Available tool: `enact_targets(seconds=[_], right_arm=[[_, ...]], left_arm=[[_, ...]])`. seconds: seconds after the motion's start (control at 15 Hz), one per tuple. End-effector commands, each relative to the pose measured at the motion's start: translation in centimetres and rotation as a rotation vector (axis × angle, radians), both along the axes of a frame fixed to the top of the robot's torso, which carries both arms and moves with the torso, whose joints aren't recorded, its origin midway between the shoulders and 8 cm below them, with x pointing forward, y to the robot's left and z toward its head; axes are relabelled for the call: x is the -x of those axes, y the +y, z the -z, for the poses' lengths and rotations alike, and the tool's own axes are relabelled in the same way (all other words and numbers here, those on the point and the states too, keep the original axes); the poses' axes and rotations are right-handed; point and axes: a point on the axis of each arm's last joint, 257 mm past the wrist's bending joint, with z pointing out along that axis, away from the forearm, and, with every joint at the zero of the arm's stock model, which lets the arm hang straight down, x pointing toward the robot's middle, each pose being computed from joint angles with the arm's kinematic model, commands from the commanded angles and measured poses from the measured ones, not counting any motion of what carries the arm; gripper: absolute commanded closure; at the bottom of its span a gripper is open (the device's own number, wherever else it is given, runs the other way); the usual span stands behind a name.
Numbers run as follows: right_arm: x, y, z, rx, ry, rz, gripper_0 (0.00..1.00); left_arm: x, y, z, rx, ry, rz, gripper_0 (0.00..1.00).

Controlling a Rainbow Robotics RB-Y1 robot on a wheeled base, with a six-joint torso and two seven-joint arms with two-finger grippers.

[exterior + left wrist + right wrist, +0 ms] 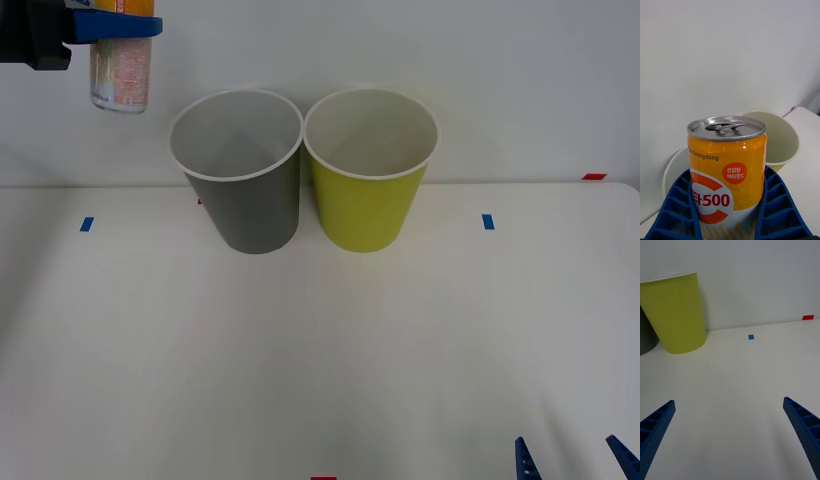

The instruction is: Put cans in the gray bin and PET bottles in the light green bin.

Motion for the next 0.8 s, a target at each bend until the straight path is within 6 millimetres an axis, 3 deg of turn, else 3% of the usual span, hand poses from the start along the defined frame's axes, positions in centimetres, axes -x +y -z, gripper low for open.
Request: enact_targets(seconds=[0.07, 0.33, 0.8], right_arm=[[0.0, 0.0, 0.0, 0.000, 0.000, 0.000, 0.00], [0.0, 0.0, 0.0, 0.000, 0.000, 0.000, 0.00], [0.0, 0.0, 0.0, 0.000, 0.000, 0.000, 0.00]], left_arm=[[-1.1, -0.6, -0.1, -0.006, -0.016, -0.012, 1.00], [-3.2, -2.3, -0.1, 0.022, -0.064, -0.031, 1.00], [-6.6, -4.6, 1.8, 0.089, -0.082, -0.040, 1.00]])
